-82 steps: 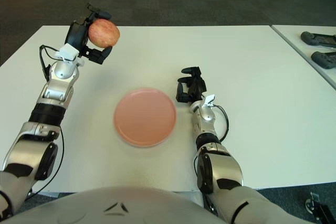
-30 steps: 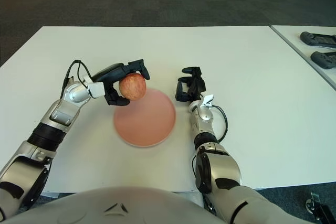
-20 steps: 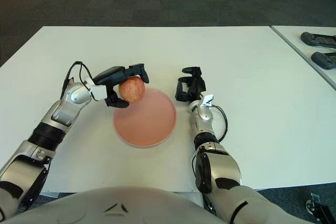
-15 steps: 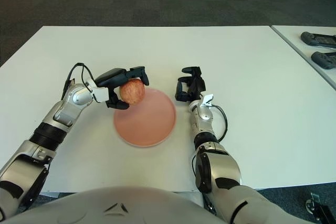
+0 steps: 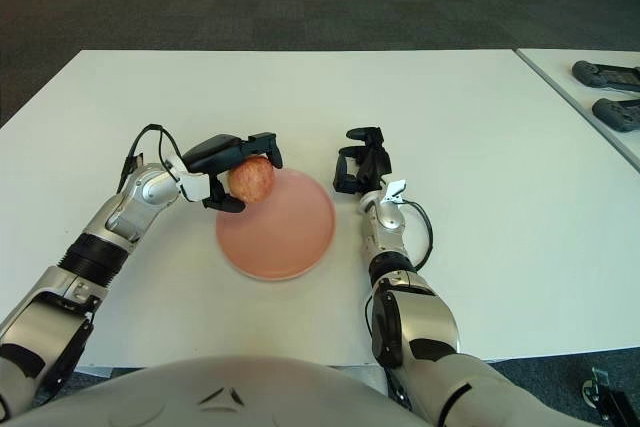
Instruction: Put the apple into the plate.
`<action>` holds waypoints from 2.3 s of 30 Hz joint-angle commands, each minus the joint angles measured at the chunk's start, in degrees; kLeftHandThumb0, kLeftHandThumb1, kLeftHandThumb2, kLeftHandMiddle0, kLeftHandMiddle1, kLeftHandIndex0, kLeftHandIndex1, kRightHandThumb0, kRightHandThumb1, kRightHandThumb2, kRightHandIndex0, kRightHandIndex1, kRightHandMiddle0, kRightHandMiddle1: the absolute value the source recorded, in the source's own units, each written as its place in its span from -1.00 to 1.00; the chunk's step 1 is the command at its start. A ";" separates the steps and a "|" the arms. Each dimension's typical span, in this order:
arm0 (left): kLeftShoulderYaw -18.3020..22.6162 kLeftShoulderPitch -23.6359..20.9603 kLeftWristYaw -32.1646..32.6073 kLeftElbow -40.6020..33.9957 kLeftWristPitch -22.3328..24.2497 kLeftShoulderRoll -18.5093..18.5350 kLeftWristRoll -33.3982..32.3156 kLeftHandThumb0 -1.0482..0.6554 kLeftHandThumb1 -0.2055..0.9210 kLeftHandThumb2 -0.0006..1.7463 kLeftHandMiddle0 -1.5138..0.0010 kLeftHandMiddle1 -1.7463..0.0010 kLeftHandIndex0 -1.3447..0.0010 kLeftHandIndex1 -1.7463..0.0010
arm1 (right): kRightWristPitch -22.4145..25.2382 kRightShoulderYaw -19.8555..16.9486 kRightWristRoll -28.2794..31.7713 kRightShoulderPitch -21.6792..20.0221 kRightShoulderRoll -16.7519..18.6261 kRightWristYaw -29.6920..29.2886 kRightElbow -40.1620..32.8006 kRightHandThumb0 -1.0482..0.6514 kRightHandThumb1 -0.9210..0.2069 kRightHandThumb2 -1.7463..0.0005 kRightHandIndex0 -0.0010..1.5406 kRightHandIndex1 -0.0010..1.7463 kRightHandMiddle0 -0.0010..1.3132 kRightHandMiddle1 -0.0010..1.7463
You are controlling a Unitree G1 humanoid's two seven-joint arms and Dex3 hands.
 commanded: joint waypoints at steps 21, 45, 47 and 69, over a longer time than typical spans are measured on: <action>0.59 -1.58 2.60 0.22 -3.33 -0.69 -1.16 0.23 -0.48 0.80 -0.02 -0.97 0.16 -1.00 | 1.55 0.11 0.14 1.24 0.63 -0.70 1.35 0.86 0.36 -0.73 -0.04 1.00 0.44 1.00; 0.37 -3.44 1.58 4.13 -6.91 -0.82 -4.61 0.22 -0.21 0.57 0.12 -1.00 0.22 -0.83 | 0.54 0.59 -0.26 1.38 0.83 -0.59 0.98 0.86 0.36 -0.73 -0.04 1.00 0.43 1.00; 0.38 -3.67 1.65 4.52 -7.17 -0.89 -4.75 0.22 -0.23 0.57 0.11 -1.00 0.20 -0.82 | 0.63 0.60 -0.06 1.28 0.75 -0.27 1.07 0.86 0.36 -0.73 -0.04 1.00 0.43 1.00; -0.18 -5.45 0.04 6.94 -9.87 -0.25 -4.67 -0.08 0.05 0.36 0.17 -1.00 0.23 -0.90 | 0.44 0.25 0.44 1.06 0.73 0.13 1.07 0.86 0.35 -0.72 -0.04 1.00 0.43 1.00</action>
